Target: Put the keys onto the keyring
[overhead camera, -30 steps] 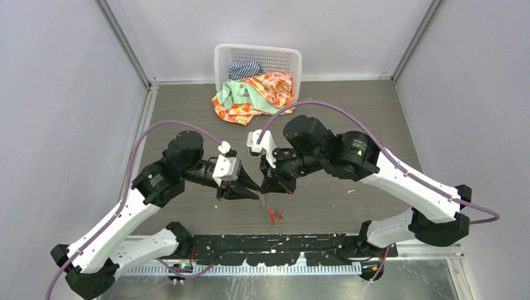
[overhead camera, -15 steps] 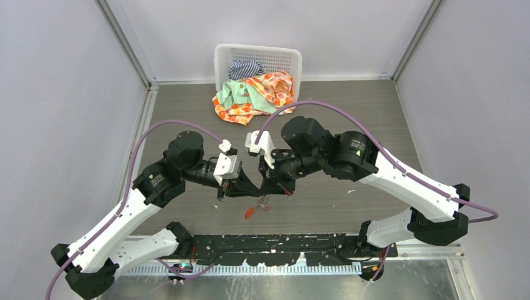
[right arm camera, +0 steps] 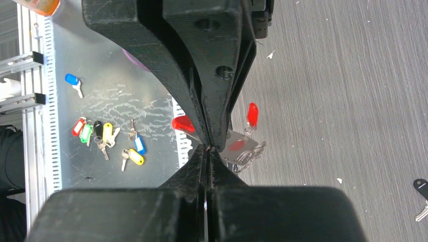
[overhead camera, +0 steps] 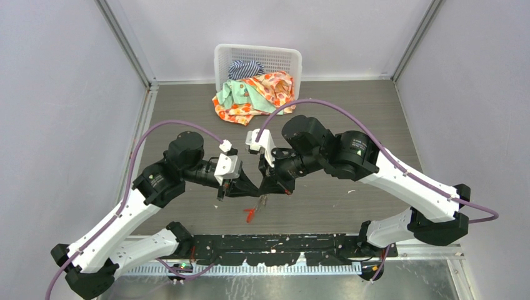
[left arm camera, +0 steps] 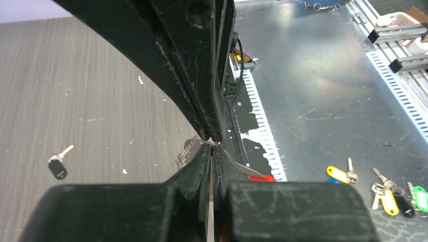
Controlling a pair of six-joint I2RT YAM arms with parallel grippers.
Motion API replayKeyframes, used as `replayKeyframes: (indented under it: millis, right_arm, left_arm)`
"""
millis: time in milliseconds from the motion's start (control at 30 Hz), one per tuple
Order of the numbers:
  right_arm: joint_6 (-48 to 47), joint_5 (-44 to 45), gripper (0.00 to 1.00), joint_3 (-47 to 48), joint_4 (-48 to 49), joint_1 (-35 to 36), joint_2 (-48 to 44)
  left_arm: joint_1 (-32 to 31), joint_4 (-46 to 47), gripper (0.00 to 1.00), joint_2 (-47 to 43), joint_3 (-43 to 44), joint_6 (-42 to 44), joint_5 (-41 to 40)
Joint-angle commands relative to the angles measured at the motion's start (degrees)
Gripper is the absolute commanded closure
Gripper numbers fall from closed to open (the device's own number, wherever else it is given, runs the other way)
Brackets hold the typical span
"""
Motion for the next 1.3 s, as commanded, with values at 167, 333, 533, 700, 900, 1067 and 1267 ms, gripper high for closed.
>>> replayKeyframes:
  millis: [167,333,533,700,900,1067,1267]
  right_arm:
    - [1.1,-1.4,0.92,1.5,5.9,0.3,-2.4]
    - [2.9,1.8,0.64,-4.2,15.3,0.3,-11.0]
    - [6.5,4.4,0.54,-22.6,33.1,0.2,-27.5]
    - [8.2,4.1,0.54,-29.1,39.0,0.3,-31.4]
    - [8.8,2.6,0.56,-31.9,45.9,0.3,-30.5]
    - [9.2,0.0,0.57,-32.0,50.2,0.3,-28.7]
    - [10.3,-0.6,0.57,-34.1,53.5,0.2,-29.9]
  left_arm:
    - [-0.2,0.7,1.00,-1.3,0.3,-0.1,-1.6]
    - [-0.2,6.6,1.00,-1.6,1.0,-9.4,3.0]
    - [-0.2,13.8,1.00,0.4,5.6,-18.1,10.7]
    - [-0.7,16.5,1.00,1.9,8.7,-19.8,11.8]
    - [-1.5,16.6,1.00,2.5,11.0,-20.6,11.5]
    - [-1.5,16.7,1.00,2.6,11.7,-20.4,10.7]
    - [-1.5,17.1,1.00,1.8,11.1,-20.7,9.0]
